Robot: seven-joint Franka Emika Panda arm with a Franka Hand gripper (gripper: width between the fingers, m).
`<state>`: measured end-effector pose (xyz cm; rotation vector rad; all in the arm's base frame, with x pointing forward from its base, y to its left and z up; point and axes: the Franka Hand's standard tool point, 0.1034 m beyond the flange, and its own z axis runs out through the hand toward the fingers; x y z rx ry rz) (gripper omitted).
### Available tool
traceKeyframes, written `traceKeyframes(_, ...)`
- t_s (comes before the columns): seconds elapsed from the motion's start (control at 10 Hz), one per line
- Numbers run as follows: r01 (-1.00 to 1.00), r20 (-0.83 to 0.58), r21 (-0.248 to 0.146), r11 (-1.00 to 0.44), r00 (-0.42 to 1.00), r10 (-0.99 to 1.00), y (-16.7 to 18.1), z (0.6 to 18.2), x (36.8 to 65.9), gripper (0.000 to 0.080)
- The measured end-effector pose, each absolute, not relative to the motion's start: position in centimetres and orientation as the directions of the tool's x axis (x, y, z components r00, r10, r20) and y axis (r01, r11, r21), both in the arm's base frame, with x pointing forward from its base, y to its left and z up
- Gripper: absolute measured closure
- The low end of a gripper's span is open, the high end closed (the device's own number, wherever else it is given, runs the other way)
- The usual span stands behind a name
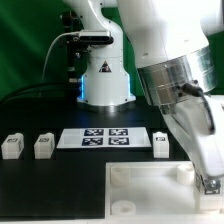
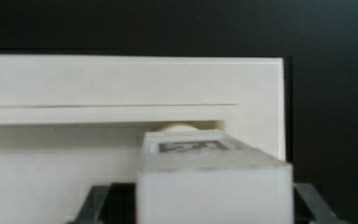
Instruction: Assemble one leg
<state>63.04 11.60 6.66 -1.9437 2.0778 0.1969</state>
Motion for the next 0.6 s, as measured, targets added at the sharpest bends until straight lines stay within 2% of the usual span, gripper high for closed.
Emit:
traceKeyframes(0.2,-0.992,-0.290,-0.123,-0.009,0.045,-0.956,11.6,6.6,63.0,0.0496)
traceKeyframes(0.3,-0.992,-0.289,-0.123,-0.013,0.048,-0.956,11.7,6.6,63.0,0.0266)
traceKeyframes(0.4,-0.983,-0.275,-0.121,-0.135,0.164,-0.947,11.9,6.7,62.7,0.0266)
traceKeyframes(0.5,-0.922,-0.229,-0.118,-0.369,0.387,-0.893,12.2,7.2,62.6,0.0171)
traceKeyframes(0.6,-0.839,-0.191,-0.110,-0.533,0.544,-0.817,12.8,7.7,62.6,0.0171)
